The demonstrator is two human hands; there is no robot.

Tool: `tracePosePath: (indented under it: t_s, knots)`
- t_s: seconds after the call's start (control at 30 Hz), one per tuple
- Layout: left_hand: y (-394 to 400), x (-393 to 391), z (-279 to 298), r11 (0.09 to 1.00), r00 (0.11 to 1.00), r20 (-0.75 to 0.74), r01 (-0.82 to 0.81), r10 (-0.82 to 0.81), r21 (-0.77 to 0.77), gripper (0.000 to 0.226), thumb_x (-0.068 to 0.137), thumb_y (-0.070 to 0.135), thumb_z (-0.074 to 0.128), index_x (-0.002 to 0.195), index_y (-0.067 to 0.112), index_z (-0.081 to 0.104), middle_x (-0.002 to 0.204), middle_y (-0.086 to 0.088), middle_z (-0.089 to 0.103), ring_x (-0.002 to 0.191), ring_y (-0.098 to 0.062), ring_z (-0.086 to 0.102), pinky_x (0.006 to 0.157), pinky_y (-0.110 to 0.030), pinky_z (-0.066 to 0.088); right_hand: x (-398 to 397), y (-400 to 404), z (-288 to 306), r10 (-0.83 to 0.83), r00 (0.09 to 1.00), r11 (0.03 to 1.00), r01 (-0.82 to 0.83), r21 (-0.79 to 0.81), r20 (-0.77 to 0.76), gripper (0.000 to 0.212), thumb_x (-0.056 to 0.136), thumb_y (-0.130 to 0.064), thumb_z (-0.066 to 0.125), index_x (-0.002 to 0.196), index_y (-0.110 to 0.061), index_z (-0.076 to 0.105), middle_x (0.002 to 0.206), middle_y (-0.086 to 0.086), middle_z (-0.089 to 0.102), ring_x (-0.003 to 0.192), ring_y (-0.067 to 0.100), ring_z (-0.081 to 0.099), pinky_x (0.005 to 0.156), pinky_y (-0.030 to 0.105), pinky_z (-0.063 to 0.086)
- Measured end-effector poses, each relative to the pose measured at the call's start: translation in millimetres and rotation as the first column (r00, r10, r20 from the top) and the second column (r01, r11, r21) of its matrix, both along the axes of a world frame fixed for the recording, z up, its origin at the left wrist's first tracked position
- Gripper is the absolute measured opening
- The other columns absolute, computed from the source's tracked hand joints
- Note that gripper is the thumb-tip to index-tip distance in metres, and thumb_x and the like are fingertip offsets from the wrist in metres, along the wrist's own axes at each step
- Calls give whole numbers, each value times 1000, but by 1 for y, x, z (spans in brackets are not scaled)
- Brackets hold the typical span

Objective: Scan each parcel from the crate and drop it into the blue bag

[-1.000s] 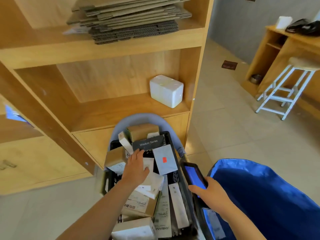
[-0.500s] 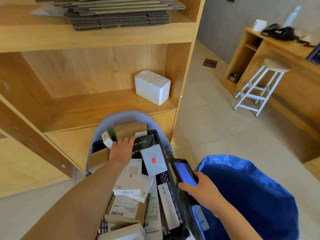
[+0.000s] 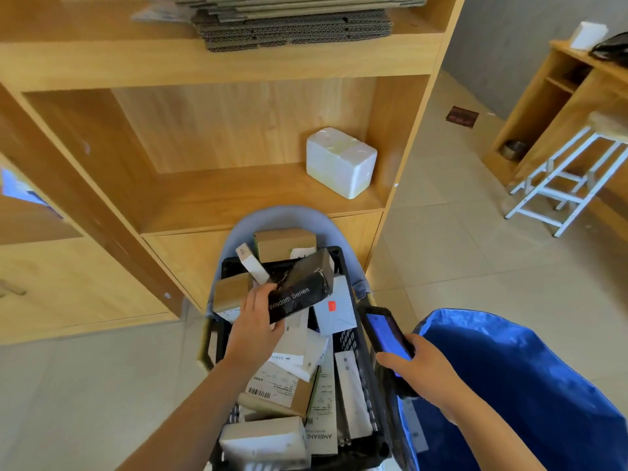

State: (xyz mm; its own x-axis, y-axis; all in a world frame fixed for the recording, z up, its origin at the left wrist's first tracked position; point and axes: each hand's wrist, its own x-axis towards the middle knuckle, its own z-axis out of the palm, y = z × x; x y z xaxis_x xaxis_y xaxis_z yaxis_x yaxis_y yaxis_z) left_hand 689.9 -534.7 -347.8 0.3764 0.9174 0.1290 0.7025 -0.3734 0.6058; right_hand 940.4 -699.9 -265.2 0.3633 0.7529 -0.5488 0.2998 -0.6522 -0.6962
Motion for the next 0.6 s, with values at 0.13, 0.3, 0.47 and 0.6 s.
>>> tracePosePath:
  t_s: [0.13,0.3,0.47,0.6]
  knots:
    - [-36,-21,-6,990,982,126,-133,138,-50,57,78,15,78,125,18,46,122,5,48,107,-9,48,84,-23,46,-9,5,0,48,999,999,-48,-13,9,34,82,-44,76,105,-30,55,104,-6,66,94,15,67,88,40,58]
    - [-65,-48,-33,999,996,-86,-25,29,45,67,65,11,86,118,19,45,127,-1,46,115,-20,55,88,-32,57,-21,8,2,107,994,994,-107,-19,3,26,86,-36,75,89,-32,50,94,-4,63,94,21,67,84,36,57]
    - [-74,-58,-48,993,975,-203,102,-88,63,50,72,12,76,116,19,53,130,4,41,127,-16,40,96,-33,53,-23,8,-1,141,990,988,-140,-67,15,30,85,-36,75,102,-23,55,101,6,68,92,25,69,84,40,59]
    - [-63,-47,-40,995,995,9,-98,98,-31,25,86,21,69,109,21,60,123,10,44,119,-9,36,105,-40,43,-19,7,-3,129,992,989,-128,-76,10,35,84,-39,76,108,-25,56,102,2,67,90,20,69,82,36,60]
